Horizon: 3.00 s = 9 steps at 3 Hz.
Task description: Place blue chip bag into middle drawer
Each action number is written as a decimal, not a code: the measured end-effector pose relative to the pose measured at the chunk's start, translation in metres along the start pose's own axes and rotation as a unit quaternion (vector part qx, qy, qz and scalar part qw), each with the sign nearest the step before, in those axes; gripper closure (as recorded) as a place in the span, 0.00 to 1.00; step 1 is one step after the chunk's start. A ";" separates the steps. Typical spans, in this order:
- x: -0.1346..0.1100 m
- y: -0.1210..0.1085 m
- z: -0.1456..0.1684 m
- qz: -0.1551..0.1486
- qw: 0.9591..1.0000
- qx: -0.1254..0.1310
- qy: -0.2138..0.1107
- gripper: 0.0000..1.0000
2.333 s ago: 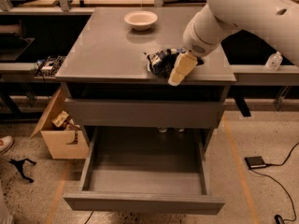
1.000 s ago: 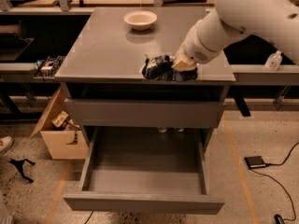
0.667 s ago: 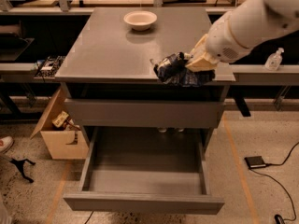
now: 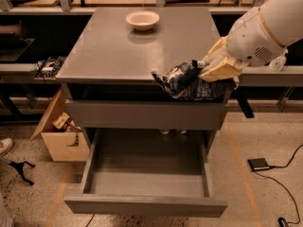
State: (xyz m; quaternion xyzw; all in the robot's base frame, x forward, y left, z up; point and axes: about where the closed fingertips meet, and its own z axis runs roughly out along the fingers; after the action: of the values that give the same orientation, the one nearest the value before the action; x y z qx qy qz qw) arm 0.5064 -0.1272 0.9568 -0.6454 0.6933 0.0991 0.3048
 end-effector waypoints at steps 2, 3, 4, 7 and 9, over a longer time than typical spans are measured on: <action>0.010 0.028 0.031 0.009 1.000 -0.012 -0.022 1.00; 0.025 0.065 0.075 0.032 0.998 -0.023 -0.039 1.00; 0.044 0.100 0.129 0.060 0.996 -0.033 -0.052 1.00; 0.064 0.119 0.190 0.089 0.995 0.002 -0.046 1.00; 0.100 0.093 0.253 0.089 0.995 0.022 -0.036 1.00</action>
Offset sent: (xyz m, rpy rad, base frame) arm -0.0494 0.0270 -0.1231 0.0643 0.1267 0.0106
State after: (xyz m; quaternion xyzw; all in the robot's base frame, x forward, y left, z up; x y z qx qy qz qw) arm 0.4938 -0.0629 0.6769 -0.5705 0.7384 0.1332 0.3340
